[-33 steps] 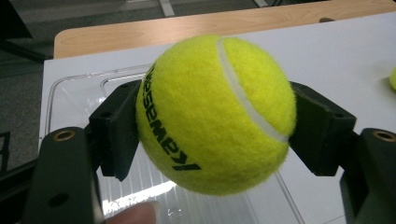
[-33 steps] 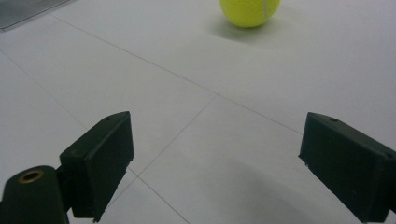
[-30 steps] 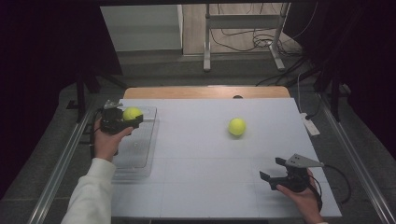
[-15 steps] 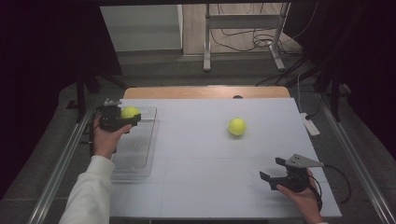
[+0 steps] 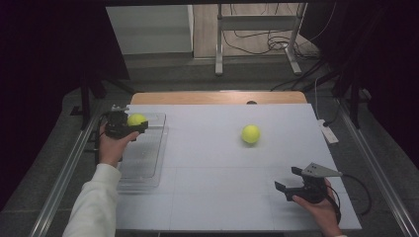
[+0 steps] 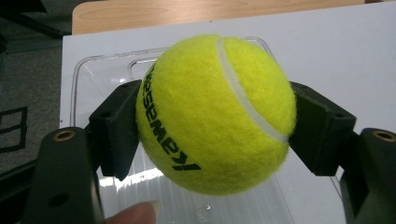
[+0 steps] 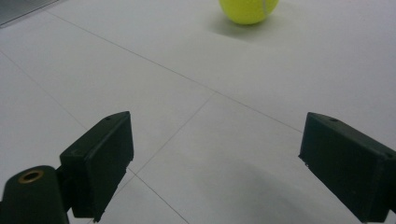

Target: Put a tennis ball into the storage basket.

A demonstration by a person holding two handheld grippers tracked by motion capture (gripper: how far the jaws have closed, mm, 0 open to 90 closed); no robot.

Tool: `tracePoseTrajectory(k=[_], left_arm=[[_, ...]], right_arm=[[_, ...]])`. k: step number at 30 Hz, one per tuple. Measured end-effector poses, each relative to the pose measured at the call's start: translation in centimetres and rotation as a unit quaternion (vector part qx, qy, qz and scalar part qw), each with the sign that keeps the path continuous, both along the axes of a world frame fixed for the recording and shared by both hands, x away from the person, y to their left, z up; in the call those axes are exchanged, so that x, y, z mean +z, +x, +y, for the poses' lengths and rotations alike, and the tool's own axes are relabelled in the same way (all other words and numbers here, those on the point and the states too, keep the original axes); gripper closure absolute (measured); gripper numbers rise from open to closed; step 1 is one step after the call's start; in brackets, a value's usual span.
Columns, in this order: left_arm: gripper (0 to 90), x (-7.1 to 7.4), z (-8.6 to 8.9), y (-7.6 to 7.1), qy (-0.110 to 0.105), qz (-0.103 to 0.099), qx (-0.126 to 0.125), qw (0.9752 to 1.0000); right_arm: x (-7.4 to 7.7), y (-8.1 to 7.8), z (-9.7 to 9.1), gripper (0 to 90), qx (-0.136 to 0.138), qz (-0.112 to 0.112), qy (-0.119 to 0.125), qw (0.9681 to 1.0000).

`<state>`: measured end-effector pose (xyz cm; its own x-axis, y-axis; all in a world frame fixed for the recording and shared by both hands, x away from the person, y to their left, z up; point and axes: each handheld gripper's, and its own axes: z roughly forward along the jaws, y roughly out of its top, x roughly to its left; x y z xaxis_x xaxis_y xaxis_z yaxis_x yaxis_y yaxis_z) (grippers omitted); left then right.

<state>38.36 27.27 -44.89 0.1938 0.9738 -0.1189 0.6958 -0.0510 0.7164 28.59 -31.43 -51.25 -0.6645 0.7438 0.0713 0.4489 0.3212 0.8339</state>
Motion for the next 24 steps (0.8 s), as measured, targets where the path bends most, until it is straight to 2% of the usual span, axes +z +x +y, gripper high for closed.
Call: tracePoseTrajectory(k=[24], left_arm=[[26.2, -1.4, 0.2, 0.7, 0.014, 0.038, -0.002, 0.9992]], right_arm=[[-0.1, 0.0, -0.1, 10.2, -0.001, 0.002, -0.002, 1.0]])
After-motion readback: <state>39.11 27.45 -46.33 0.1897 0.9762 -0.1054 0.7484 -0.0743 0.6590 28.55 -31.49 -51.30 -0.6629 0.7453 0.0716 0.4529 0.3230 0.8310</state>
